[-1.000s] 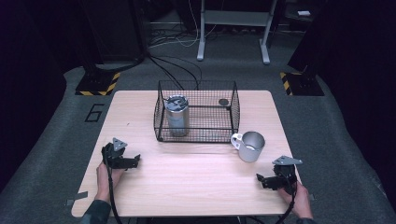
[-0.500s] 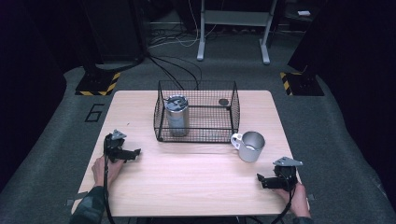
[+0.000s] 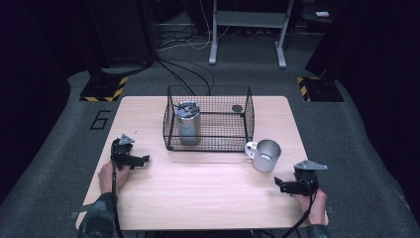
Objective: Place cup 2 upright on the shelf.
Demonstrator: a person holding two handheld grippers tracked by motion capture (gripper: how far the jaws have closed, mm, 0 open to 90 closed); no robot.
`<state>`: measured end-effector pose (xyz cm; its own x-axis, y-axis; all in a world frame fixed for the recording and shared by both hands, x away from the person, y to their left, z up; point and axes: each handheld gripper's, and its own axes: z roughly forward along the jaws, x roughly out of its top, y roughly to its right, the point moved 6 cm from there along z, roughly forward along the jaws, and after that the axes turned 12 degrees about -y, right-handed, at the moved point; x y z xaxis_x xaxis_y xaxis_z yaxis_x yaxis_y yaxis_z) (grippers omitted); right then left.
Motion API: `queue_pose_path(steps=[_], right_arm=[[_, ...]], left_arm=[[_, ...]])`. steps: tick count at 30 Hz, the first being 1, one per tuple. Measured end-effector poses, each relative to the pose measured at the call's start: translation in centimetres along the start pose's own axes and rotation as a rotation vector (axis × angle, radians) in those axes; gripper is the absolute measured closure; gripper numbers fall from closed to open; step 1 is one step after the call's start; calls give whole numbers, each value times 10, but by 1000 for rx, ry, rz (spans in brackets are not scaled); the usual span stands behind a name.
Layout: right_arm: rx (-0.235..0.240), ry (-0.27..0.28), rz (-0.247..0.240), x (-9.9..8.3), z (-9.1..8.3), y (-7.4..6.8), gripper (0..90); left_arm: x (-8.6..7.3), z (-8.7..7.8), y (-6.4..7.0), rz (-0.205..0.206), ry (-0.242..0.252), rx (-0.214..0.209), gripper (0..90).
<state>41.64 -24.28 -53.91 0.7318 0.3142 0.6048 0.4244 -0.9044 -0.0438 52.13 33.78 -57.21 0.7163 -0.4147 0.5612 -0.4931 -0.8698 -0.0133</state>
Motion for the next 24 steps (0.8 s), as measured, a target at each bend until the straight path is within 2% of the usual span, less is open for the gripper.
queue_pose_path(steps=[1,4,8,15,24], right_arm=[[7,39,1,4,-4,0,96],[43,58,8,14,-9,-1,41],[48,57,-4,28,-11,-1,0],[59,45,-70,57,-7,-6,0],[93,24,-115,79,3,-15,0]], left_arm=[[0,0,0,1,-1,0,0],[0,0,0,0,0,0,0],[0,0,0,1,-1,0,0],[0,0,0,0,0,0,0],[0,0,0,0,0,1,0]])
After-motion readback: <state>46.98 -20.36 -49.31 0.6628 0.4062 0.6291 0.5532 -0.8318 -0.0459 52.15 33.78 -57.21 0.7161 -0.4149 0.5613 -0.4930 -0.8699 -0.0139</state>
